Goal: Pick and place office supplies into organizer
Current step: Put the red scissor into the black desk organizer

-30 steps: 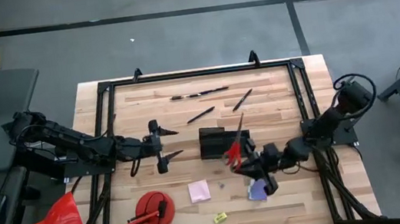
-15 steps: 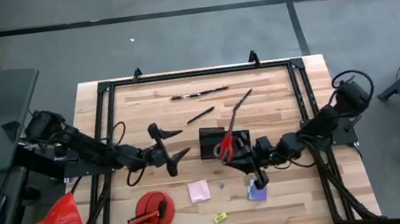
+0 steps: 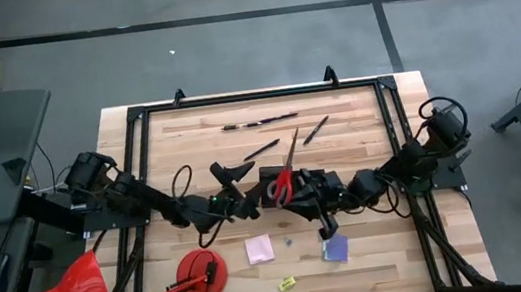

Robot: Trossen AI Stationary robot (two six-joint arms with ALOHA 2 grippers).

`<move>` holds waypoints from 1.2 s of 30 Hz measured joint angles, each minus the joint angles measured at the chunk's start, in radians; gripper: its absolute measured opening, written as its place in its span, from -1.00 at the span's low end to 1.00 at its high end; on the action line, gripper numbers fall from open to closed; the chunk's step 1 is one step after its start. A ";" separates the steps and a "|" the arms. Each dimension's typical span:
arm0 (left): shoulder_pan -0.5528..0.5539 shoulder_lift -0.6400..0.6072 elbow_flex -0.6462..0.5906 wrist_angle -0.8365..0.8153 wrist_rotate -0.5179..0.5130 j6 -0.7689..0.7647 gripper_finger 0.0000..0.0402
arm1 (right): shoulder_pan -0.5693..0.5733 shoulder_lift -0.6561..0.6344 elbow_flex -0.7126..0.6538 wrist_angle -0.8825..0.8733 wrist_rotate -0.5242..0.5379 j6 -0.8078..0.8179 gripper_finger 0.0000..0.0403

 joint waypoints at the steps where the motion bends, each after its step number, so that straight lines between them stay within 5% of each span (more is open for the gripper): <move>1: 0.000 0.001 0.007 -0.003 -0.012 0.013 0.49 | -0.002 0.000 0.000 -0.019 0.012 0.001 -0.98; 8: -0.012 -0.005 0.010 -0.011 -0.051 -0.057 0.16 | -0.003 0.001 0.000 -0.186 0.065 -0.017 -0.98; 16: -0.085 -0.006 0.010 -0.066 -0.159 -0.104 0.01 | 0.038 0.001 0.000 -0.100 0.138 -0.120 -0.98; 24: -0.106 -0.008 0.011 0.008 -0.048 -0.103 0.01 | 0.012 0.001 0.000 -0.040 0.090 -0.069 -0.98; 36: -0.153 -0.006 0.054 0.088 0.117 0.108 0.01 | 0.001 -0.001 0.000 0.005 0.056 -0.049 -0.98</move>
